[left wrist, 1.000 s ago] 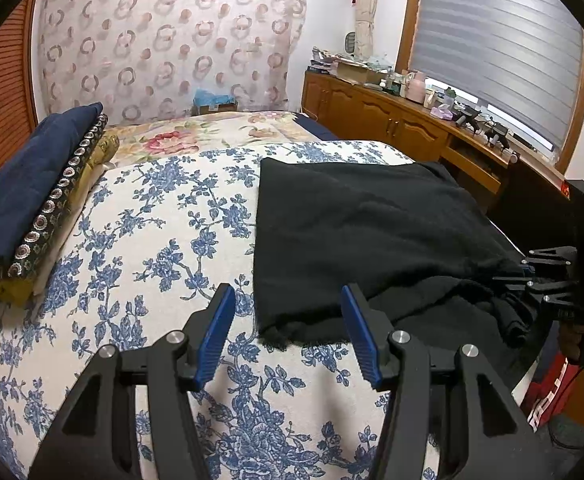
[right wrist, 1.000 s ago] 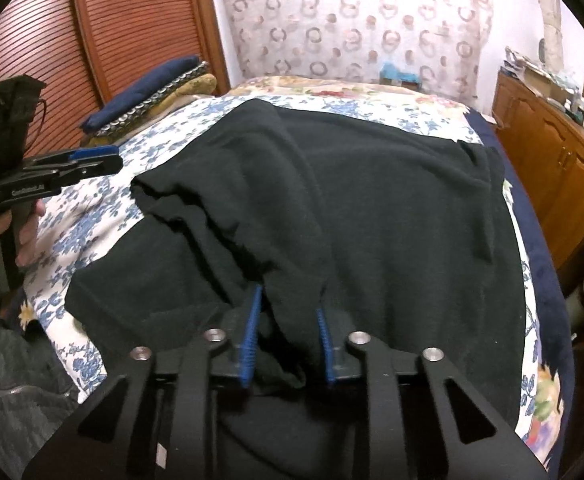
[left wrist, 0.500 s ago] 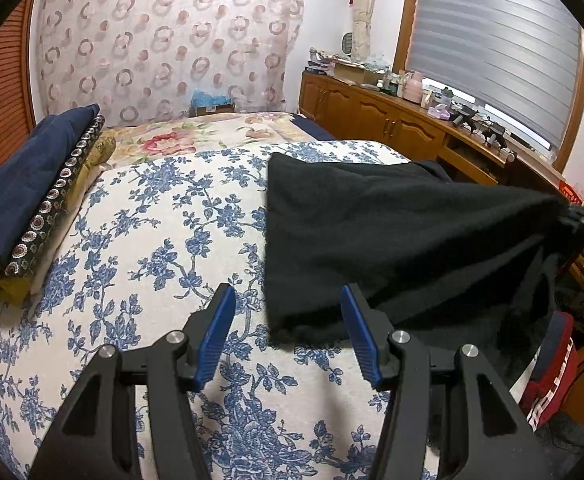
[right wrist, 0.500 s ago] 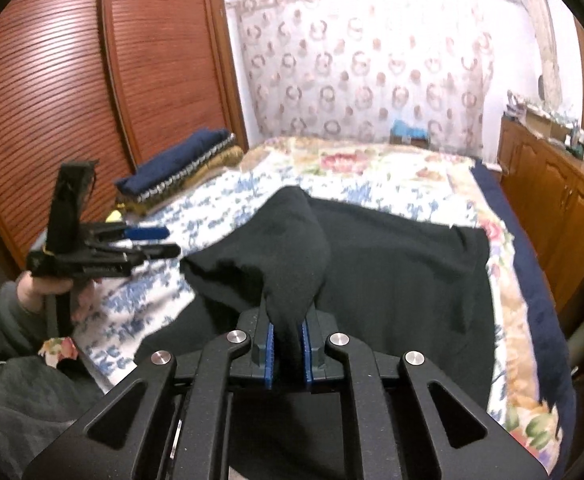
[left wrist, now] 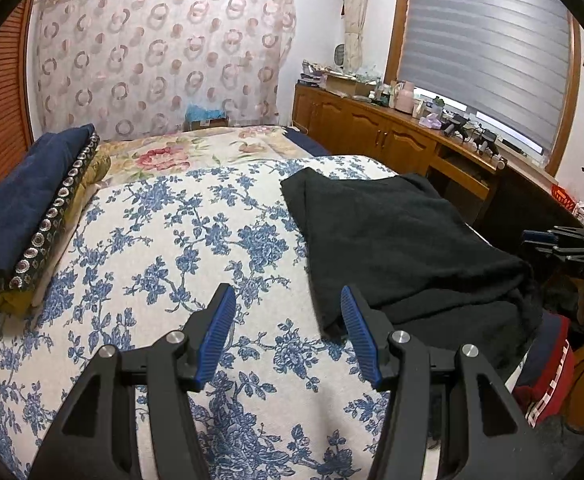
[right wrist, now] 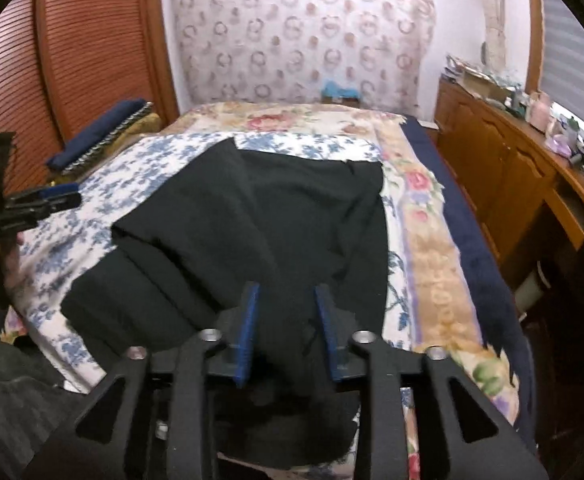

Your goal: Fold small clothes

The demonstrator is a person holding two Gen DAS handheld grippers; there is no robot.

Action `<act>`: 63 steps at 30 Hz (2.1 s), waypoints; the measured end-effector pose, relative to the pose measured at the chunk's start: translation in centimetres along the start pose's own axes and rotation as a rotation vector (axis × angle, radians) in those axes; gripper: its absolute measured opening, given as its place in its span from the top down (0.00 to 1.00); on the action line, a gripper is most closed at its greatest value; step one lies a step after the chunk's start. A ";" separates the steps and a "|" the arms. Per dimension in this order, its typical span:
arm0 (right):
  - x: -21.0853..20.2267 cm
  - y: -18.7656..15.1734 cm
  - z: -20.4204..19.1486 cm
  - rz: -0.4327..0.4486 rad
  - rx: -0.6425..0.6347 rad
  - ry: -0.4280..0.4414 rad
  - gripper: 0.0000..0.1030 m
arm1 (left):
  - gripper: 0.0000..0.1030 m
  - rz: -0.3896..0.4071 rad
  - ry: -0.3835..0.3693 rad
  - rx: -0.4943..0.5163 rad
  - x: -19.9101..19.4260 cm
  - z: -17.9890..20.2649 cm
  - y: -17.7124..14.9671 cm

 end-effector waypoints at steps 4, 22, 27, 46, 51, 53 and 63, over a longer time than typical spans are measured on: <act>0.4 0.8 -0.1 0.022 0.001 0.000 0.49 | 0.48 0.017 0.014 0.013 -0.4 0.0 0.4; 6.9 5.0 -9.7 0.002 -0.154 0.178 0.48 | 0.47 0.051 0.070 -0.022 -2.0 -2.9 0.5; 9.4 5.3 -12.9 -0.042 -0.206 0.241 0.48 | 0.47 0.057 0.088 -0.037 -2.4 -4.0 0.5; 14.6 1.7 -20.8 -0.221 -0.369 0.381 0.48 | 0.48 0.066 0.102 -0.064 -2.8 -5.5 0.1; 14.9 1.6 -20.5 -0.194 -0.398 0.338 0.66 | 0.47 0.066 0.100 -0.066 -2.8 -5.4 0.0; 14.9 1.8 -20.2 -0.181 -0.418 0.310 0.88 | 0.47 0.065 0.098 -0.066 -2.8 -5.3 -0.1; 9.8 11.2 -10.7 0.058 -0.267 0.159 0.95 | 0.48 0.050 0.072 -0.051 -2.5 -4.2 -0.2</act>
Point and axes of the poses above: each gripper's, at about its wrist camera, not at the fingertips, and x roughly the way its jaws point, z to its right, y to its top, the point moved 9 cm from there along x, roughly the way its jaws point, and after that the axes turned 7 degrees about z, right-handed, at the moved point
